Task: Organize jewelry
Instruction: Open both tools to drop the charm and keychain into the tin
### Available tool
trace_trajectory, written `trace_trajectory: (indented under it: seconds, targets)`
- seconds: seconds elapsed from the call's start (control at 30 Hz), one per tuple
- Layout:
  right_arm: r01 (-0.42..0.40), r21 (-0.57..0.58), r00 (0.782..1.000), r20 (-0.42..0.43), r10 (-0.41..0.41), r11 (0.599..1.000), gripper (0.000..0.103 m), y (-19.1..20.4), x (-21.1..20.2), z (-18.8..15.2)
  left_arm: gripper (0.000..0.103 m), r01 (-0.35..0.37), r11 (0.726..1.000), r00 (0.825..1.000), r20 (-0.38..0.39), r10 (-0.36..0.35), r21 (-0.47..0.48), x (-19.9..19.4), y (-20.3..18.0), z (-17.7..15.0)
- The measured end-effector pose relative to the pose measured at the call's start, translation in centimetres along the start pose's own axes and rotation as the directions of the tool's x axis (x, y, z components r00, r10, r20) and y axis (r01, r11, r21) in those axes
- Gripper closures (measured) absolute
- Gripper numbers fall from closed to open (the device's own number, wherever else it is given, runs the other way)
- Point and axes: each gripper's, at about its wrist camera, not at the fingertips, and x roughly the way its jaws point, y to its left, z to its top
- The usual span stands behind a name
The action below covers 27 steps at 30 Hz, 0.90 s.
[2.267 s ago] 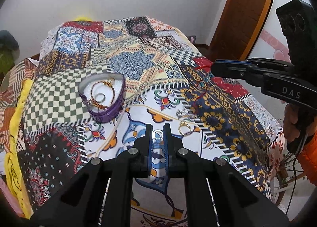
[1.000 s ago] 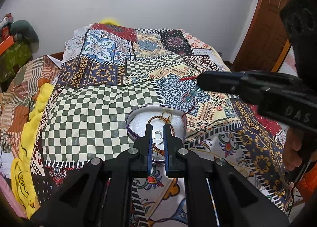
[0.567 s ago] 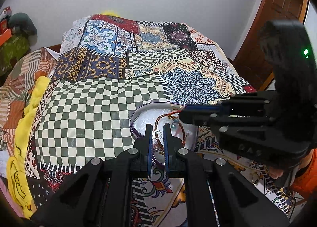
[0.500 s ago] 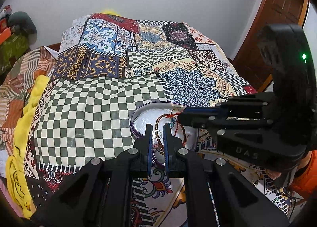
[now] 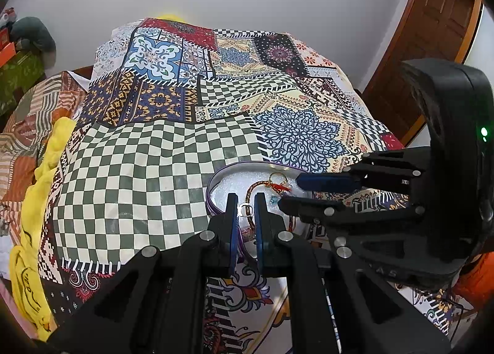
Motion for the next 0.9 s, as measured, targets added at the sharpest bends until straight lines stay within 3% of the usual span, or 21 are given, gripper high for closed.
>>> trace_trajectory:
  seconds: [0.4, 0.9]
  targets:
    - [0.064, 0.004, 0.995, 0.081, -0.064, 0.998, 0.069, -1.0, -2.8, -0.4, 0.095, 0.000, 1.000, 1.000, -0.023, 0.000, 0.012, 0.6, -0.1, 0.6]
    - [0.049, 0.063, 0.994, 0.099, -0.055, 0.997, 0.069, -2.9, -3.9, -1.4, 0.094, -0.003, 0.999, 0.999, -0.048, 0.006, 0.050, 1.6, -2.1, 0.9]
